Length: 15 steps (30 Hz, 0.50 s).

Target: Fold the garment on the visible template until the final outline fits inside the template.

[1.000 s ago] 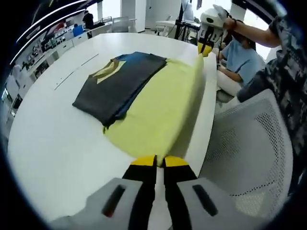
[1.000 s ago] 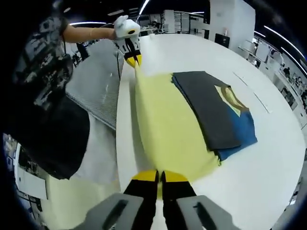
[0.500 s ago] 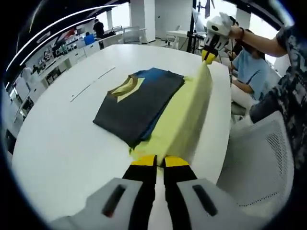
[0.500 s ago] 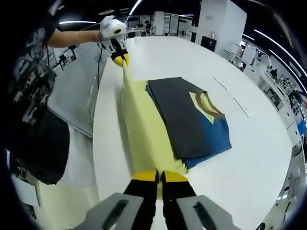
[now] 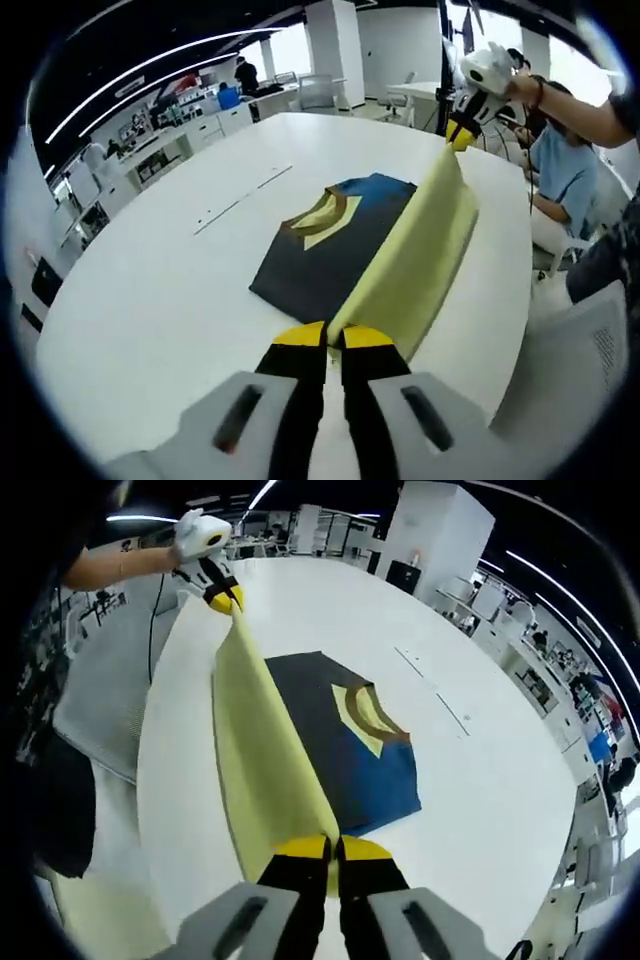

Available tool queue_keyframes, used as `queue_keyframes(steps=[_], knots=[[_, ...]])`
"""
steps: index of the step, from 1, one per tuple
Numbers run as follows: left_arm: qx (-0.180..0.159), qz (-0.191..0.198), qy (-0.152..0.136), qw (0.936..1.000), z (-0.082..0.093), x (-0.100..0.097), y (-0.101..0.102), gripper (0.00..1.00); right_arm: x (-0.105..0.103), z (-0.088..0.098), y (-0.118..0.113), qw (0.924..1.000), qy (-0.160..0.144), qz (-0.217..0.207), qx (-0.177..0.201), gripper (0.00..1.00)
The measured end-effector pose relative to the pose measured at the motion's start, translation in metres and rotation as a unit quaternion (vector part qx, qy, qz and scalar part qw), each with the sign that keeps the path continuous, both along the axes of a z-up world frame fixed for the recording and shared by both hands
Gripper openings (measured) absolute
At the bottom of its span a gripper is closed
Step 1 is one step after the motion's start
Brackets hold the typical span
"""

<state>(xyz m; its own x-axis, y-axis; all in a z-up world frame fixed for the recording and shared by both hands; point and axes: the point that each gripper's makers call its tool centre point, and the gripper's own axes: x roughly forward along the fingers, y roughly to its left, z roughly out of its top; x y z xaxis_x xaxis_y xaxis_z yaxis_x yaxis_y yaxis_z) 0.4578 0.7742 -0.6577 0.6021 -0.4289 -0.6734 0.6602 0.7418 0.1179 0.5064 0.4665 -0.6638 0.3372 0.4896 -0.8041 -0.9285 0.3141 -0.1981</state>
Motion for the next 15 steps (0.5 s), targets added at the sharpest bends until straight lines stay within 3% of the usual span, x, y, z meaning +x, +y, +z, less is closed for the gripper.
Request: queue_keyframes(steps=[5, 8, 15], knots=[[-0.004, 0.047, -0.042, 0.998, 0.008, 0.018, 0.005, 0.01, 0.016, 0.004, 0.002, 0.9997, -0.019, -0.017, 0.008, 0.0], [-0.03, 0.085, -0.055, 0.9944, 0.013, 0.032, 0.007, 0.01, 0.03, 0.008, 0.003, 0.9988, -0.04, -0.028, 0.009, 0.0], [-0.02, 0.104, -0.082, 0.9911, 0.019, 0.058, 0.011, 0.01, 0.062, 0.018, 0.008, 0.9947, -0.068, -0.07, 0.035, 0.0]])
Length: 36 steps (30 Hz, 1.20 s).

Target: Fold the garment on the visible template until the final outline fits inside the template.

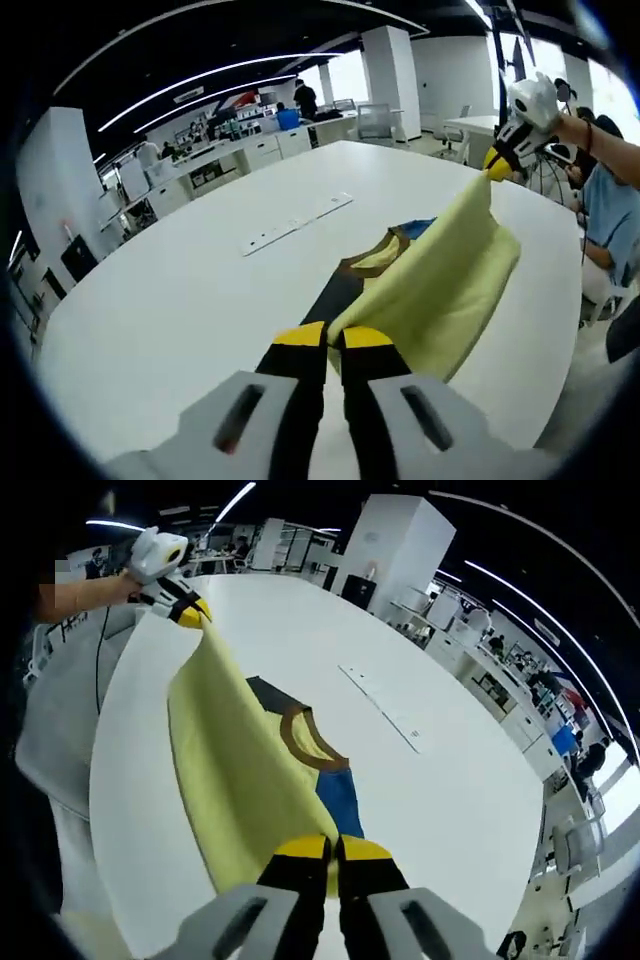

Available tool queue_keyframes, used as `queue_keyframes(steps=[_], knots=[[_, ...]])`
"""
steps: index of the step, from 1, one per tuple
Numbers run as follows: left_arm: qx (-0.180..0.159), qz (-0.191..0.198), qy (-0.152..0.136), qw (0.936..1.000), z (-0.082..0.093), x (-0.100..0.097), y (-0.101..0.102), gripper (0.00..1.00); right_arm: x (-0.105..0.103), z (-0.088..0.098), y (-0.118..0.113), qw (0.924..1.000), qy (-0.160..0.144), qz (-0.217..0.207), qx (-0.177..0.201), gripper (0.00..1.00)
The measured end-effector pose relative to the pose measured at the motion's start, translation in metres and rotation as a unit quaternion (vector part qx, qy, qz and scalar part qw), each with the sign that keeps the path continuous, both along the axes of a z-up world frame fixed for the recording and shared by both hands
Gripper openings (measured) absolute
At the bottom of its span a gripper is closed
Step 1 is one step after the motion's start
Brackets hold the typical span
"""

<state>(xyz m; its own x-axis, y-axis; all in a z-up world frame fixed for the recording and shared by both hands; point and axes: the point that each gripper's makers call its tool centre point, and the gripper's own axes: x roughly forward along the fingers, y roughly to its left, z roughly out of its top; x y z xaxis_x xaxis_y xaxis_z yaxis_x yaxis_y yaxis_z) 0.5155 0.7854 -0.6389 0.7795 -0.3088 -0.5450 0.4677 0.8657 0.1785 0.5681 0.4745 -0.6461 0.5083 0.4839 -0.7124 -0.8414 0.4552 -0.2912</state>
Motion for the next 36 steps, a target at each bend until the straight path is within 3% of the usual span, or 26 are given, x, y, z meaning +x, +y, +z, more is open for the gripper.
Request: queue_keyframes(steps=[10, 16, 19, 36], knots=[[-0.023, 0.046, -0.009, 0.9986, -0.008, 0.037, 0.005, 0.01, 0.031, -0.009, 0.002, 0.9994, -0.004, -0.033, 0.013, 0.0], [0.045, 0.029, -0.004, 0.9986, -0.027, 0.05, 0.005, 0.01, 0.047, -0.023, 0.005, 0.9987, 0.011, -0.047, 0.018, 0.0], [0.05, 0.028, -0.002, 0.9984, -0.034, 0.056, 0.005, 0.01, 0.054, -0.032, 0.006, 0.9983, 0.019, -0.051, 0.02, 0.0], [0.039, 0.048, 0.061, 0.9962, -0.099, 0.088, 0.014, 0.01, 0.087, -0.092, 0.014, 0.9968, 0.059, -0.054, 0.001, 0.0]])
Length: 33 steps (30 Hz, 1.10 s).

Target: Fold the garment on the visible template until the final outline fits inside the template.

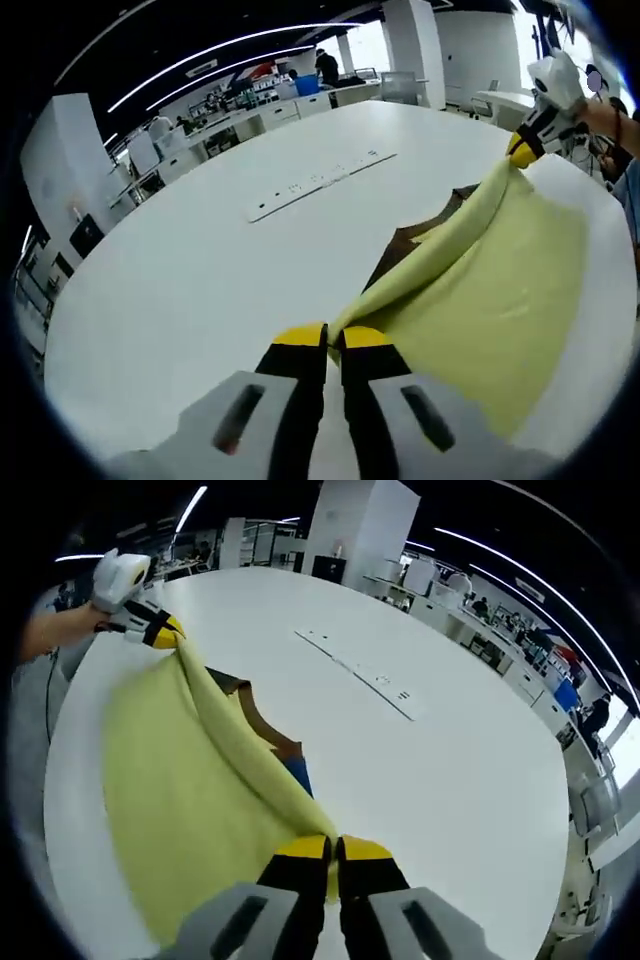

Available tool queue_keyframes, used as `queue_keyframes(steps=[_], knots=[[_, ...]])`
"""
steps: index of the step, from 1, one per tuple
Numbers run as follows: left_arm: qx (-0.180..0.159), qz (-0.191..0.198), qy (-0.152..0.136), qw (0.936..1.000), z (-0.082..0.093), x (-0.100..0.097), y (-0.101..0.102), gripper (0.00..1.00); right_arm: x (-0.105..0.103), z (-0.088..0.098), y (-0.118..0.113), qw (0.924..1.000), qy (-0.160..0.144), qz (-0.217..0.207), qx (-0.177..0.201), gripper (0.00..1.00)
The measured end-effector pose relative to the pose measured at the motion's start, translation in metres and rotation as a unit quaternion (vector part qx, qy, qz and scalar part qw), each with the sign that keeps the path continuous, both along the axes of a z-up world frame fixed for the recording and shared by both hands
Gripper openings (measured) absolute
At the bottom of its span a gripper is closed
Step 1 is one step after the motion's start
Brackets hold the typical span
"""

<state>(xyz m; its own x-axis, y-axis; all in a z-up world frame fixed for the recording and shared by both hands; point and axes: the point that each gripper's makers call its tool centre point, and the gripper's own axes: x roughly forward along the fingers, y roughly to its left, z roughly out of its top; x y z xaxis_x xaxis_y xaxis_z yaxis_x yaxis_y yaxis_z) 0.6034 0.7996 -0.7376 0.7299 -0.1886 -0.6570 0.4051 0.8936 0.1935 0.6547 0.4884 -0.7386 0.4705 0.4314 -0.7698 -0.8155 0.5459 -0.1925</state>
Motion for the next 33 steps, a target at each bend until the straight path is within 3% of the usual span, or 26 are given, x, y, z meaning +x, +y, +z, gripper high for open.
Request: queue_keyframes(steps=[10, 13, 17, 19, 22, 25, 33], knots=[[-0.024, 0.013, 0.007, 0.9996, -0.023, 0.005, 0.004, 0.02, 0.008, -0.023, 0.002, 0.9997, 0.01, -0.004, -0.02, 0.0], [-0.015, 0.009, 0.008, 0.9998, -0.026, 0.006, 0.004, 0.04, 0.011, -0.026, -0.003, 0.9995, 0.008, -0.016, -0.026, 0.07], [-0.01, -0.003, -0.002, 0.9999, -0.019, 0.005, 0.007, 0.18, 0.013, -0.023, -0.009, 0.9993, 0.007, -0.03, -0.022, 0.23], [-0.031, -0.038, -0.007, 0.9988, -0.015, 0.001, -0.005, 0.26, 0.012, -0.02, -0.011, 0.9992, 0.003, -0.036, -0.014, 0.27], [-0.012, -0.083, -0.008, 0.9965, -0.017, -0.005, -0.014, 0.37, 0.008, -0.018, -0.013, 0.999, 0.008, -0.044, -0.002, 0.31], [0.0, -0.089, -0.008, 0.996, -0.022, -0.005, -0.018, 0.45, 0.008, -0.02, -0.016, 0.9985, 0.005, -0.054, -0.003, 0.32], [0.004, -0.062, -0.05, 0.9968, -0.018, 0.025, -0.018, 0.48, 0.017, -0.025, -0.015, 0.9947, -0.008, -0.099, 0.027, 0.36]])
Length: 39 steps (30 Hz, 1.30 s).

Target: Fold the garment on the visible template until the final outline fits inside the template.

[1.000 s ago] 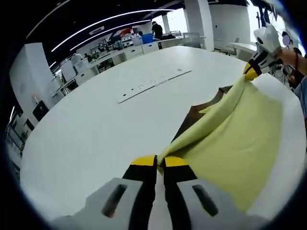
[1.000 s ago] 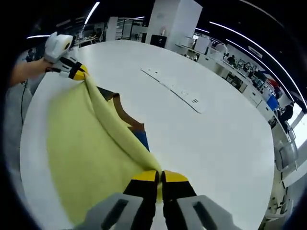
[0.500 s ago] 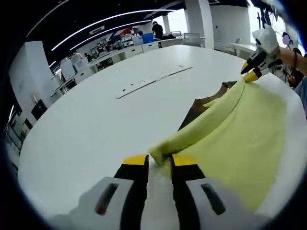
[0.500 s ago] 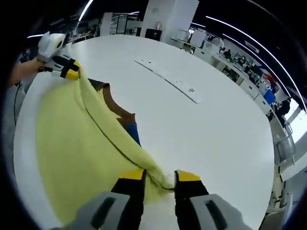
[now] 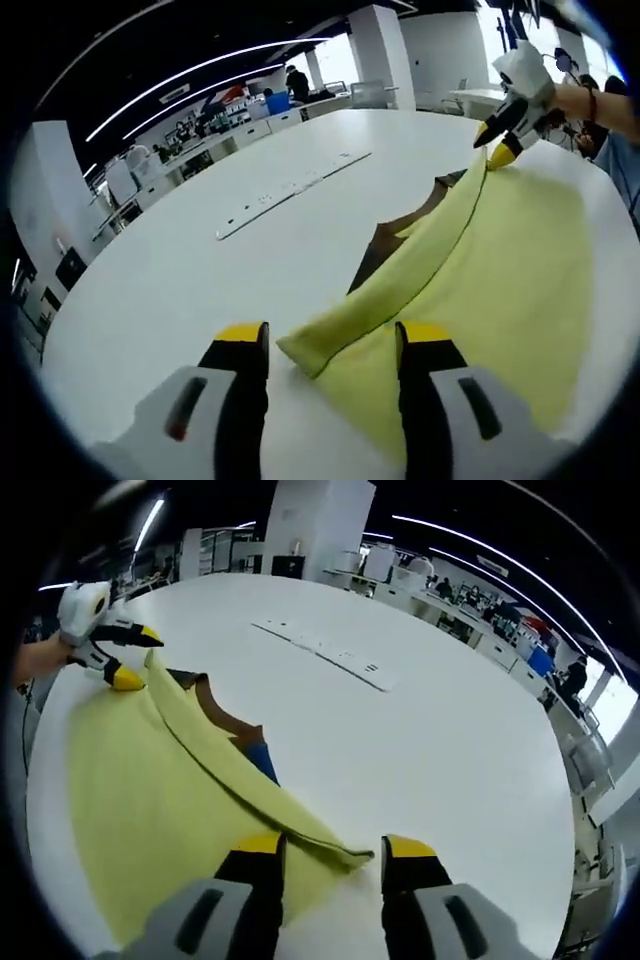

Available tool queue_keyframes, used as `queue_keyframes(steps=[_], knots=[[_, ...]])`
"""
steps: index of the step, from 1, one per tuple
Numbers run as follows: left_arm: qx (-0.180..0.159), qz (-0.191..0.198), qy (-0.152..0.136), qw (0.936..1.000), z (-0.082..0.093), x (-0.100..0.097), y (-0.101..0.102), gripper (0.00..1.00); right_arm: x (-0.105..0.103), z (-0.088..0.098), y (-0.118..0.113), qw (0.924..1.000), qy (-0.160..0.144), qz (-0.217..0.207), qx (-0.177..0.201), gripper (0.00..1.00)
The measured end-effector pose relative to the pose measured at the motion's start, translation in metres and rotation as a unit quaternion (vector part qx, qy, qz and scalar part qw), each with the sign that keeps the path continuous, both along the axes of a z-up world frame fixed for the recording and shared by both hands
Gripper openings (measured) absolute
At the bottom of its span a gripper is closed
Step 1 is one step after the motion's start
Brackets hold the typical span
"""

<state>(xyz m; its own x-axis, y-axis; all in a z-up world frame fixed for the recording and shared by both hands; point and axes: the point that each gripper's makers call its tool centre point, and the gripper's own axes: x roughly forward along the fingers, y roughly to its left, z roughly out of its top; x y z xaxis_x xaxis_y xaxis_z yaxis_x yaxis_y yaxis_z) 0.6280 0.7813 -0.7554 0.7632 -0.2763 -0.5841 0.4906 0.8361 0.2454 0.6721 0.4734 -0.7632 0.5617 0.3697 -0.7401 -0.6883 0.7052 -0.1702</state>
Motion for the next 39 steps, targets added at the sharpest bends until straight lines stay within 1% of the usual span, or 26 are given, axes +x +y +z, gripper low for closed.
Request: queue_keyframes(steps=[5, 6, 7, 9, 12, 13, 16, 18, 20, 22, 23, 25, 27, 30, 31, 33, 34, 36, 37, 39], knots=[[0.007, 0.034, -0.016, 0.9993, 0.001, 0.018, 0.008, 0.47, 0.009, -0.001, -0.001, 0.9995, -0.007, -0.028, 0.014, 0.35], [0.009, 0.048, -0.016, 0.9987, 0.002, 0.022, 0.012, 0.47, 0.012, -0.001, -0.003, 0.999, -0.01, -0.04, 0.018, 0.34], [0.01, 0.054, -0.016, 0.9984, 0.002, 0.024, 0.014, 0.5, 0.015, 0.001, -0.004, 0.9986, -0.017, -0.047, 0.019, 0.34], [0.001, 0.07, -0.025, 0.9972, 0.007, 0.03, 0.018, 0.51, 0.018, 0.004, -0.004, 0.9976, -0.025, -0.058, 0.028, 0.35], [-0.015, 0.099, -0.028, 0.9946, 0.013, 0.033, 0.027, 0.46, 0.022, 0.004, -0.007, 0.9964, -0.027, -0.073, 0.032, 0.34], [-0.022, 0.106, -0.029, 0.9937, 0.016, 0.034, 0.029, 0.45, 0.023, 0.005, -0.008, 0.9961, -0.028, -0.077, 0.033, 0.35], [-0.036, 0.109, -0.032, 0.9929, 0.022, 0.031, 0.032, 0.46, 0.022, 0.007, -0.007, 0.9954, -0.027, -0.081, 0.042, 0.35], [-0.041, 0.106, -0.027, 0.9931, 0.021, 0.028, 0.032, 0.46, 0.02, 0.009, -0.006, 0.9954, -0.025, -0.08, 0.045, 0.36], [-0.056, 0.112, -0.017, 0.992, 0.02, 0.023, 0.033, 0.48, 0.018, 0.011, -0.004, 0.9947, -0.022, -0.083, 0.057, 0.38], [-0.073, 0.131, -0.007, 0.9887, 0.019, 0.018, 0.039, 0.48, 0.016, 0.015, -0.001, 0.9931, -0.015, -0.089, 0.075, 0.39], [-0.087, 0.147, -0.007, 0.9852, 0.02, 0.017, 0.044, 0.46, 0.014, 0.016, 0.0, 0.9926, -0.013, -0.089, 0.081, 0.4], [-0.1, 0.151, -0.012, 0.9833, 0.021, 0.018, 0.047, 0.46, 0.011, 0.018, 0.002, 0.9925, -0.01, -0.088, 0.085, 0.41], [-0.106, 0.146, 0.0, 0.9836, 0.017, 0.018, 0.044, 0.48, 0.008, 0.019, 0.004, 0.9915, -0.004, -0.09, 0.094, 0.41], [-0.086, 0.139, -0.001, 0.9866, 0.013, 0.017, 0.04, 0.47, 0.004, 0.019, 0.004, 0.9914, -0.004, -0.092, 0.093, 0.42], [-0.088, 0.14, 0.0, 0.9862, 0.013, 0.016, 0.04, 0.47, 0.003, 0.02, 0.004, 0.9913, -0.002, -0.092, 0.095, 0.42], [-0.102, 0.137, 0.003, 0.9853, 0.013, 0.015, 0.038, 0.48, -0.001, 0.021, 0.004, 0.9902, 0.003, -0.092, 0.105, 0.45], [-0.11, 0.134, 0.005, 0.9848, 0.014, 0.012, 0.036, 0.5, -0.004, 0.022, 0.004, 0.9899, 0.005, -0.091, 0.109, 0.46], [-0.105, 0.127, 0.008, 0.9863, 0.014, 0.008, 0.035, 0.53, -0.009, 0.024, 0.004, 0.9898, 0.008, -0.086, 0.113, 0.5], [-0.101, 0.122, 0.008, 0.9873, 0.015, 0.006, 0.036, 0.56, -0.012, 0.024, 0.003, 0.9903, 0.01, -0.083, 0.111, 0.51], [-0.108, 0.108, 0.006, 0.9883, 0.019, 0.001, 0.035, 0.62, -0.019, 0.025, 0.003, 0.9913, 0.017, -0.073, 0.109, 0.55]])
